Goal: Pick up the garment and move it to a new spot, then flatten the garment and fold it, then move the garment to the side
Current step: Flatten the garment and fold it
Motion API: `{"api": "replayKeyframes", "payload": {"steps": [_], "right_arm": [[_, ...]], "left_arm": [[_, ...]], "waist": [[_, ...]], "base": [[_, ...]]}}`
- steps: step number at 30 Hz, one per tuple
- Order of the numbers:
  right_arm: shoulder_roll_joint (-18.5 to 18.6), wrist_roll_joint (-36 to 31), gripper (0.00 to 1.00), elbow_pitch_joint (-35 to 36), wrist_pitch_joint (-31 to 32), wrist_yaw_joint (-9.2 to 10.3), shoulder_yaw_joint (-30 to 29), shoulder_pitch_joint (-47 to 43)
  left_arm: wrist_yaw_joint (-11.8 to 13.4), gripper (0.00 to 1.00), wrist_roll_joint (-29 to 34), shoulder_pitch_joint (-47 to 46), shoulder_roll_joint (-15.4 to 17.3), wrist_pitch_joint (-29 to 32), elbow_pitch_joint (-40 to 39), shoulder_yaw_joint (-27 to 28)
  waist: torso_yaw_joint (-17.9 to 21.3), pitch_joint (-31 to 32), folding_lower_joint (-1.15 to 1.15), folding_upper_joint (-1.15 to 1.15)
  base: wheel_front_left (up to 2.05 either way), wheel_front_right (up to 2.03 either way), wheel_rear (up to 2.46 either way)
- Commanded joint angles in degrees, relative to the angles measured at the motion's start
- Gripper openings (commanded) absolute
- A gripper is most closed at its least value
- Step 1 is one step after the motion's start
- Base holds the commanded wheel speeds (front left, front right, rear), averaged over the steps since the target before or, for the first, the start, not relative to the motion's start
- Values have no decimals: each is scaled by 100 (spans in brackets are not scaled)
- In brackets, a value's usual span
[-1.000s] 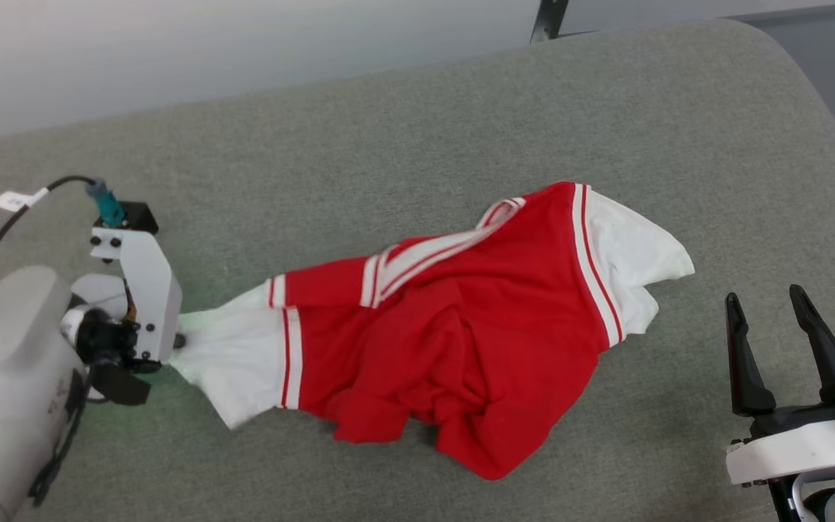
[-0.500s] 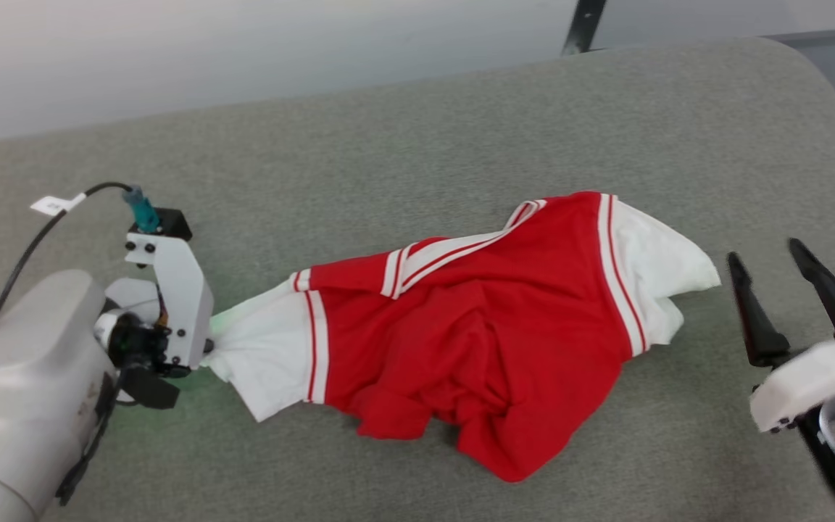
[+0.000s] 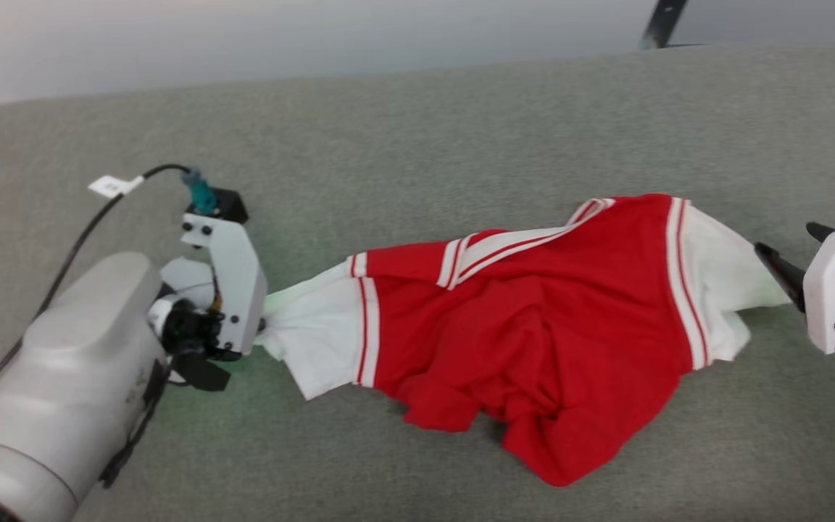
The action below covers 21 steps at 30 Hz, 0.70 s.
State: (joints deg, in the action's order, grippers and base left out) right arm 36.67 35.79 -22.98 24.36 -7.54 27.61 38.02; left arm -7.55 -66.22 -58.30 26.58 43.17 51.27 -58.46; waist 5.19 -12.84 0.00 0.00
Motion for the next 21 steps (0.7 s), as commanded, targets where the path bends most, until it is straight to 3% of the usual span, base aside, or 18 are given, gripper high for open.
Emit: {"api": "replayKeyframes", "payload": {"steps": [1, 7, 18, 19, 20, 21], "right_arm": [[127, 214, 100, -243, 261, 10, 298, 250], [172, 782, 100, -917, 945, 10, 943, 897], [-83, 1476, 100, -2055, 2006, 10, 1412, 1571], [-99, 1452, 40, -2122, 2005, 10, 1449, 1613], [-137, 1492, 0, -2210, 2018, 10, 1445, 1635], [-179, 1506, 0, -2257, 2052, 10, 1481, 1648]], "left_arm": [[16, 0, 3, 31, -57, -43, -77, -117], [16, 0, -80, -140, -111, -156, -294, -274], [24, 0, -261, -306, -139, -337, -392, -549], [25, 0, -289, -316, -143, -351, -384, -571], [25, 0, -330, -320, -149, -362, -369, -581], [26, 0, -359, -322, -154, -374, -350, -595]], "waist": [[-209, -153, 0, 0], [-458, -385, 0, 0], [-673, -637, 0, 0], [-678, -645, 0, 0], [-682, -650, 0, 0], [-682, -650, 0, 0]], "base": [[0, 0, 0], [0, 0, 0], [0, 0, 0], [0, 0, 0], [0, 0, 0], [0, 0, 0]]}}
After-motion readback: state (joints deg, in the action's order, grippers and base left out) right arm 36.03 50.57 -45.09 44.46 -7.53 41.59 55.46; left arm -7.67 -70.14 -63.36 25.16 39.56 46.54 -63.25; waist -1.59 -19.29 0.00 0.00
